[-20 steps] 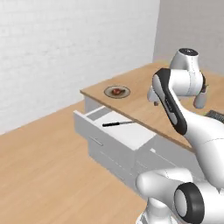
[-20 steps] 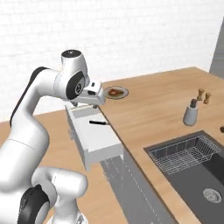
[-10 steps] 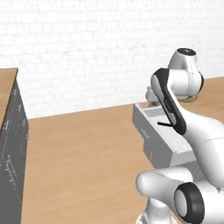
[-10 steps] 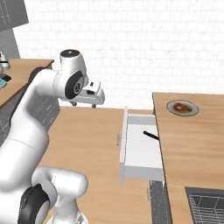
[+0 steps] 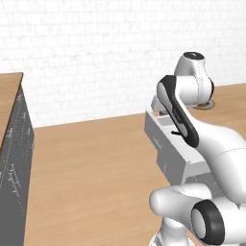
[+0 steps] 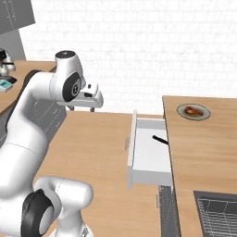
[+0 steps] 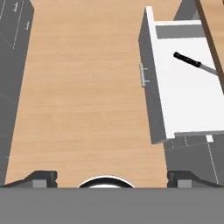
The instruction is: Pick up the knife from the drawer and place it on the cutting board. Then place the meat from the plate to the cutting board.
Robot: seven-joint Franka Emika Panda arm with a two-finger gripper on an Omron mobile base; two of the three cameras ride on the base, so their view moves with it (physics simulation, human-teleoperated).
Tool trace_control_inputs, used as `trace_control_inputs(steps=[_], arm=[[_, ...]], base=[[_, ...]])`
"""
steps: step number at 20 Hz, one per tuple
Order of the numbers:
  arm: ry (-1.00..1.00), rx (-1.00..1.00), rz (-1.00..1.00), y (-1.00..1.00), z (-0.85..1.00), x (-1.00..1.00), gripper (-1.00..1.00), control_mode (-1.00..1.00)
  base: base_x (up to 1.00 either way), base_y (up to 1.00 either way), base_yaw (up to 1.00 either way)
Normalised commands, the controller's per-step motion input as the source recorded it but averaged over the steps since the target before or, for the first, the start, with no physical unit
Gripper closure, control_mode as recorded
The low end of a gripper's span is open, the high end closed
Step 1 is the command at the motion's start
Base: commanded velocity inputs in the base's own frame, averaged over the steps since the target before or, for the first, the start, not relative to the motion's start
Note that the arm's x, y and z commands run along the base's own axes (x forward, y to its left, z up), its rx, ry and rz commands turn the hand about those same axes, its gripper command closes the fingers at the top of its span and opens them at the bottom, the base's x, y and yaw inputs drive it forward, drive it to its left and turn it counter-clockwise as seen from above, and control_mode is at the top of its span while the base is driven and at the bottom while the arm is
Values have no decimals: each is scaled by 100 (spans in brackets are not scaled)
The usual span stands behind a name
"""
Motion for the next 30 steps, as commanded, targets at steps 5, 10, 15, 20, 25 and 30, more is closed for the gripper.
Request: trace_control_inputs(steps=[5,10,15,20,25,30], arm=[[0,0,0,0,0,0,-100,100],[0,0,0,0,0,0,-100,100],[0,0,0,0,0,0,-100,100],[0,0,0,0,0,0,-100,100],[0,0,0,6,0,0,-100,-100],[3,0,0,21,-16,9,-100,-100]], base=[[29,-32,7],[2,-93,13],[10,-59,5],[3,-9,4],[0,0,0],[0,0,0]])
